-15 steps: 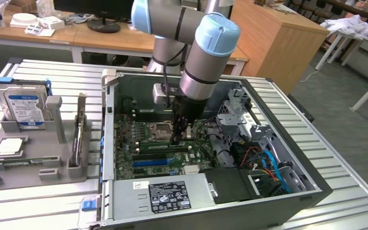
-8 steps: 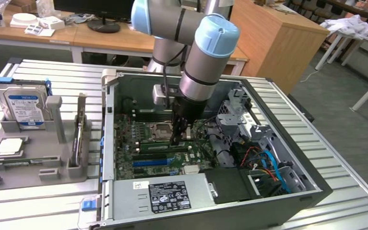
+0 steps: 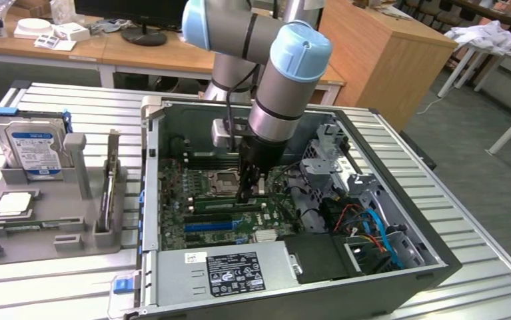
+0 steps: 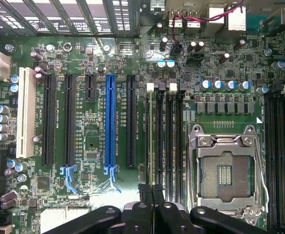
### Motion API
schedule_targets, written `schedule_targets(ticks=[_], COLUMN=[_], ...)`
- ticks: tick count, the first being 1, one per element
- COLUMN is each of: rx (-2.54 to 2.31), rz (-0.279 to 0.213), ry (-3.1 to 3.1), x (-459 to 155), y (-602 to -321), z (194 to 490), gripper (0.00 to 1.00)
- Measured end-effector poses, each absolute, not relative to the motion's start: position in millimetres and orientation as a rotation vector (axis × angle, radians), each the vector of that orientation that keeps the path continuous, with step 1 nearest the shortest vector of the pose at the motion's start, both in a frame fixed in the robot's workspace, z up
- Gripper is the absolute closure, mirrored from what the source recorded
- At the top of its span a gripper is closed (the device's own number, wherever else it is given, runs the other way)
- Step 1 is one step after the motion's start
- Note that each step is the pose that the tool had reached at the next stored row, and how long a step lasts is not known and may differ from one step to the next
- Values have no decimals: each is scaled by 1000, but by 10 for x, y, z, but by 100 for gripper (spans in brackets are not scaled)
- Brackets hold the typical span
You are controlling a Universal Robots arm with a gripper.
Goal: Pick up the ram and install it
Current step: 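Insert the ram into the slot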
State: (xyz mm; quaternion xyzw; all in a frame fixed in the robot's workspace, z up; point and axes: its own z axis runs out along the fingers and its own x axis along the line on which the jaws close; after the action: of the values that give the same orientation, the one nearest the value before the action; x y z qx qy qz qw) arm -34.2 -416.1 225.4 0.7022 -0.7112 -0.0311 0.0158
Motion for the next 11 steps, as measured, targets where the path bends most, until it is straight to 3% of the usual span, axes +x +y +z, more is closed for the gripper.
schedule_targets(ticks=[4,7,11], rx=[2184,2184,2184], rz=[-97,-97,-97], ry=[-2212,-2212,-2212], x=[-343,-343,-342], y=[-4161,-4161,-4161], z=[2253,2253,2254], gripper=[87,75,75])
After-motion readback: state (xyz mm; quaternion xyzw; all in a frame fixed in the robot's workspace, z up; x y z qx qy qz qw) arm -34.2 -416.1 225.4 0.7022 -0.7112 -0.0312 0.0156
